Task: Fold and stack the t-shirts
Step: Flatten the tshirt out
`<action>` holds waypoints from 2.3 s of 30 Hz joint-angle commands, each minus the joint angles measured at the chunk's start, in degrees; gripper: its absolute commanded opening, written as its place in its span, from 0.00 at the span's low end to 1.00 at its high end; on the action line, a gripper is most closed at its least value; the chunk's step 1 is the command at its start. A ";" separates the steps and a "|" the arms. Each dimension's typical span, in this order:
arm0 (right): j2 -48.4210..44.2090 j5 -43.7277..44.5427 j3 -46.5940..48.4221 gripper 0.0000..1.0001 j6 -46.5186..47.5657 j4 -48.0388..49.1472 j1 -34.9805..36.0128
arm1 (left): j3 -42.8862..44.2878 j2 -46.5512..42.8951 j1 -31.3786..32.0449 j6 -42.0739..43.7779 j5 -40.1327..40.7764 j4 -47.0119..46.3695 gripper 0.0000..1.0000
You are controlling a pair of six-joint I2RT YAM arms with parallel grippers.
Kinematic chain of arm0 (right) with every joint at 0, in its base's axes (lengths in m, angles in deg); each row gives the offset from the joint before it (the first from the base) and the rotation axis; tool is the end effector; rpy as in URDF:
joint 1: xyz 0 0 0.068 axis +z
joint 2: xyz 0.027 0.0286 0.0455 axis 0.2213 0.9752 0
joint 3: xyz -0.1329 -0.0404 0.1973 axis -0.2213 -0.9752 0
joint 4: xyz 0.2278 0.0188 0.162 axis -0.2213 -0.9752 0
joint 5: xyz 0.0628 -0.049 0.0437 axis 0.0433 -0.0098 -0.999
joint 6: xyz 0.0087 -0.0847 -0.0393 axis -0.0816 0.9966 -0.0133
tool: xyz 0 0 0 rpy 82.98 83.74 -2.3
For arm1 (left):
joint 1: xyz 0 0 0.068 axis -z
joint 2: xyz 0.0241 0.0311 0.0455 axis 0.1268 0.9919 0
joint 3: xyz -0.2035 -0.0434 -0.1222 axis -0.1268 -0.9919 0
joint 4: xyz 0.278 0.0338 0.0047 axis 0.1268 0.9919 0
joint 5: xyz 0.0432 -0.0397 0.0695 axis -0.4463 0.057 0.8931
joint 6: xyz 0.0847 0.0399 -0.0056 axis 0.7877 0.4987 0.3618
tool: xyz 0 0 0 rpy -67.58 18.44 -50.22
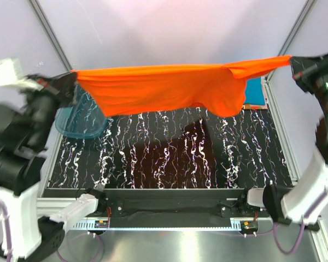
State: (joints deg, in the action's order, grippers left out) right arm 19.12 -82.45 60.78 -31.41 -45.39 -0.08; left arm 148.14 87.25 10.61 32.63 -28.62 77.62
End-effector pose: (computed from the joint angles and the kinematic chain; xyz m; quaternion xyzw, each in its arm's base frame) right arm 0.1817 -0.0266 0.6021 0.2345 0.6747 0.1957 0.6720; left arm 0.1671 -0.0418 0.5707 -0.0691 0.6396 -0.2120 0.7356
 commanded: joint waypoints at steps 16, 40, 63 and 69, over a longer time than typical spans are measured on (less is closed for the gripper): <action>-28.18 4.05 -17.29 0.00 2.33 11.05 -0.58 | -10.76 -25.20 -0.58 0.91 -3.90 -5.89 0.00; -2.63 -1.58 -81.31 0.00 2.67 54.84 -0.58 | -48.58 20.12 -0.84 1.08 1.90 -38.24 0.00; 39.49 -1.23 -35.52 0.00 5.32 30.58 7.06 | -14.82 55.82 -9.45 3.47 -6.01 -23.83 0.00; 36.08 -0.09 -37.17 0.00 4.18 25.66 7.68 | -16.65 54.87 -9.72 0.31 -7.42 -21.45 0.00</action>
State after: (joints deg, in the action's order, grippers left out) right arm 59.28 -84.90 22.18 -27.48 -15.71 7.31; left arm 130.96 144.03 1.25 35.08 -34.59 56.49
